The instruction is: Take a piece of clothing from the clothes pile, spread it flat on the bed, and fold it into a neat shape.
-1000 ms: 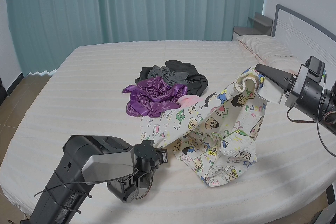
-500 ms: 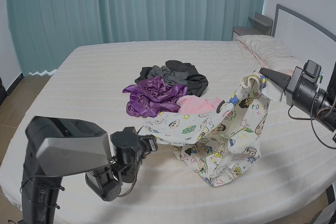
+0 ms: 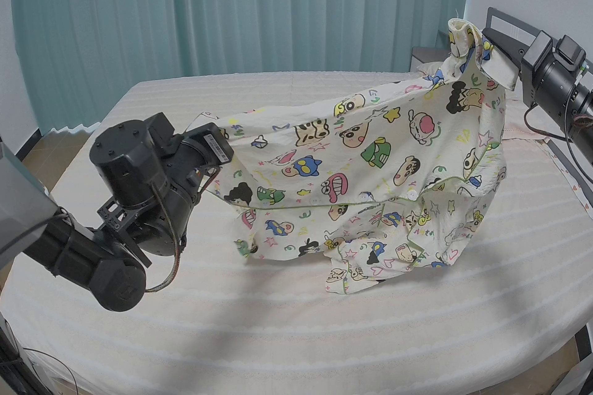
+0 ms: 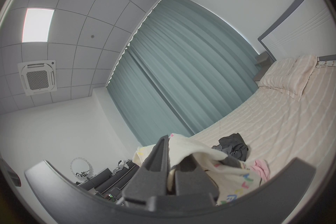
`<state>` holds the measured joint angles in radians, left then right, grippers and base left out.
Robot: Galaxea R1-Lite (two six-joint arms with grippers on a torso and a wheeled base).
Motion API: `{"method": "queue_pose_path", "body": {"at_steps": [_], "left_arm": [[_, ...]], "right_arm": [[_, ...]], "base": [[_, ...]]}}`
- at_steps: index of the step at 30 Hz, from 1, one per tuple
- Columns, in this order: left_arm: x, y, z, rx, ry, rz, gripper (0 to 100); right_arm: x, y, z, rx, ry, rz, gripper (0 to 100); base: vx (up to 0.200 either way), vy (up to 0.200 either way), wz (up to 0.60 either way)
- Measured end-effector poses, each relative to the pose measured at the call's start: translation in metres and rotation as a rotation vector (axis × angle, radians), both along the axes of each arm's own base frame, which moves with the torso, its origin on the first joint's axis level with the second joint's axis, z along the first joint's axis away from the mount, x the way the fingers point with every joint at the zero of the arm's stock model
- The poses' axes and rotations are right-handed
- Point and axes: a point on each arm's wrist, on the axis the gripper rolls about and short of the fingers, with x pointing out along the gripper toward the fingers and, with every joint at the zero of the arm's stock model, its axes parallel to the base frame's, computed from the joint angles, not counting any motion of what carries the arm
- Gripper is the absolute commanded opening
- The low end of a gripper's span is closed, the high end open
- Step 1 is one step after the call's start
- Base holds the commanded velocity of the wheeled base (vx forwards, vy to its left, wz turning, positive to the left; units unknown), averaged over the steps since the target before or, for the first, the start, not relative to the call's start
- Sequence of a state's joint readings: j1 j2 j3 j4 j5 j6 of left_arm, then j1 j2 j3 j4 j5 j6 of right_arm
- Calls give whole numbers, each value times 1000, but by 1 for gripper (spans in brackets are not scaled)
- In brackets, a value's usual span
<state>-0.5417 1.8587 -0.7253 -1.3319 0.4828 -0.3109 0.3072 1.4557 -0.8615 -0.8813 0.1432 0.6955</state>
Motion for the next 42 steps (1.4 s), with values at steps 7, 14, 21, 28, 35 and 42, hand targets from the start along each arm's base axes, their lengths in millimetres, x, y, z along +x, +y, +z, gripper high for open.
{"method": "queue_pose_path", "body": {"at_steps": [7,14,21,28,35,42], "left_arm": [[-13,8,-26,-98,109,-20,0],[-24,7,-63,-183,252,-45,0],[-29,-8,-83,-182,320,-87,0],[-28,-22,-90,-196,335,-122,0],[-27,-29,-99,-203,357,-134,0],[-33,-30,-104,-203,377,-134,0]], "right_arm": [[-4,2,-63,-19,207,20,0],[-3,21,-113,12,310,96,0],[-8,43,-140,80,349,199,0],[-12,55,-152,122,310,255,0],[-14,63,-171,93,368,271,0],[-18,65,-168,94,359,285,0]], "base": [[0,0,0],[0,0,0],[0,0,0],[0,0,0],[-57,0,0],[-200,0,0]]}}
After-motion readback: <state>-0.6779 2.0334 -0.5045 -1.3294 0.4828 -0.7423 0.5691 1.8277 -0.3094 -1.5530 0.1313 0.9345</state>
